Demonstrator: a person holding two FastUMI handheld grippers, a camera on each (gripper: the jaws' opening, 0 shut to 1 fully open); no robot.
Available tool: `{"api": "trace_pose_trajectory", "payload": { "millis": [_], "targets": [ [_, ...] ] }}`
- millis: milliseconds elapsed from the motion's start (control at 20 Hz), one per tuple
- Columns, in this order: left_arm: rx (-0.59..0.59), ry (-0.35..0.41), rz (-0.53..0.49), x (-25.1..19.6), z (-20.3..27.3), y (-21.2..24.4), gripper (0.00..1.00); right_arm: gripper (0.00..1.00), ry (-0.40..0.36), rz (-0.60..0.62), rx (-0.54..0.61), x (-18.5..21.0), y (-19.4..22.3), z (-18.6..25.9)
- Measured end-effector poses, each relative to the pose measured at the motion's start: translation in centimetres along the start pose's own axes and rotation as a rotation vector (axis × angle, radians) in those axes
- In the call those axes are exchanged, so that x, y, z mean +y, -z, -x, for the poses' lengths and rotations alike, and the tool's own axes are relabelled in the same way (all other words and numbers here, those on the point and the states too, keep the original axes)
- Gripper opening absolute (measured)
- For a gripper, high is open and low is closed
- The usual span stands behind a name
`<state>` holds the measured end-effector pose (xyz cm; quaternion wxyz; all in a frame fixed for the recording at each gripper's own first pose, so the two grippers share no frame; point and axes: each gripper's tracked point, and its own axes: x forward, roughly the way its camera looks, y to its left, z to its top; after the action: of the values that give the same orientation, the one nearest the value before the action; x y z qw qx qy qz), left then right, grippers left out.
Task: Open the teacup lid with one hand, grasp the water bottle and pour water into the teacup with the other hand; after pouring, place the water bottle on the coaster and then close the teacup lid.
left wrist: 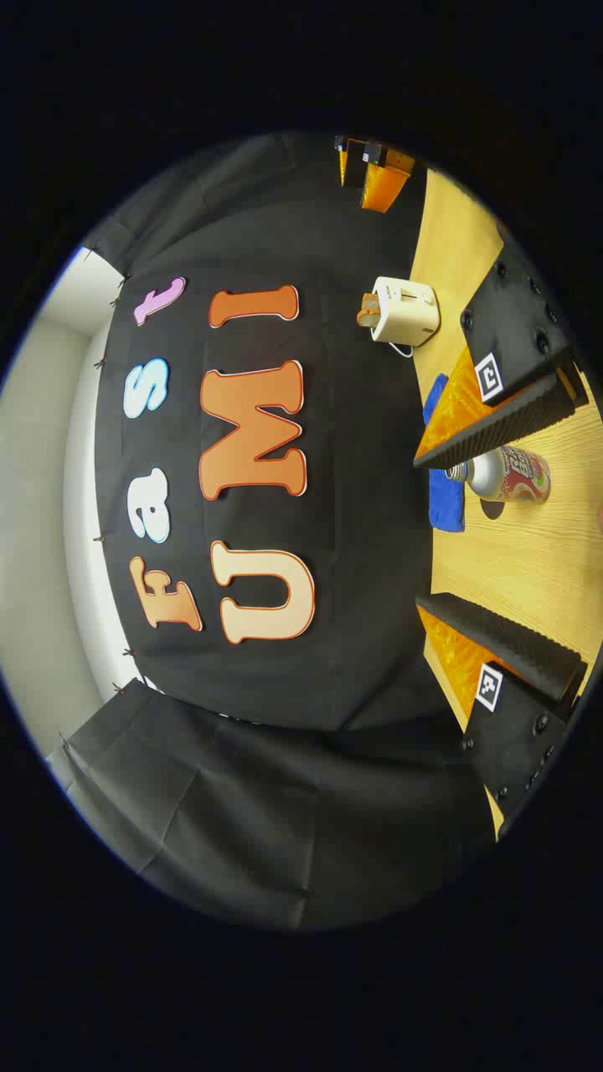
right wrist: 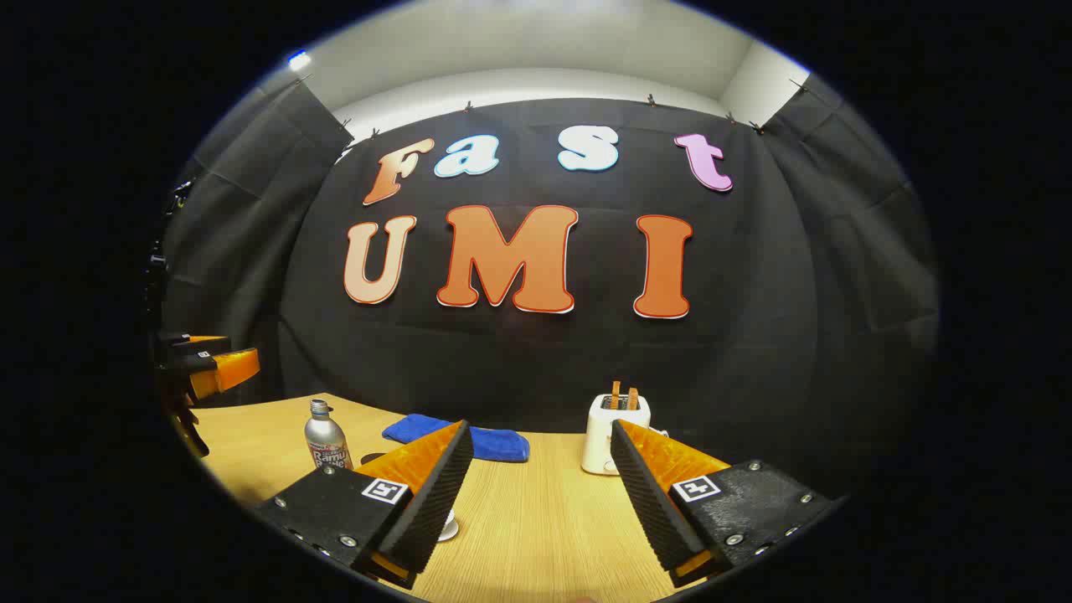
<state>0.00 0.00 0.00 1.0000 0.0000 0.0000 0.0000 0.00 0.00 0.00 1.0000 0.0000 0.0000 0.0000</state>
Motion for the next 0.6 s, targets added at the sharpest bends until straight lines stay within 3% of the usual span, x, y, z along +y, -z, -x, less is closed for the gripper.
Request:
{"api": "trace_pose_trajectory", "payload": {
  "millis": [200,250,450,600],
  "targets": [
    [-0.007,0.0,-0.002,0.2,0.0,-0.4,1.0,0.99,-0.012,-0.008,0.0,0.4,-0.1,0.1],
    [-0.009,0.002,-0.007,0.1,0.0,-0.6,0.95,0.99,-0.012,-0.007,0.002,0.3,-0.1,0.1],
    [-0.024,0.009,-0.016,0.1,0.1,-1.4,1.0,0.99,-0.016,-0.004,0.002,0.5,-0.2,0.0],
    [-0.036,0.01,-0.019,0.2,-0.1,-2.3,0.95,0.99,-0.032,-0.004,0.002,0.8,-0.7,0.0]
  ]
}}
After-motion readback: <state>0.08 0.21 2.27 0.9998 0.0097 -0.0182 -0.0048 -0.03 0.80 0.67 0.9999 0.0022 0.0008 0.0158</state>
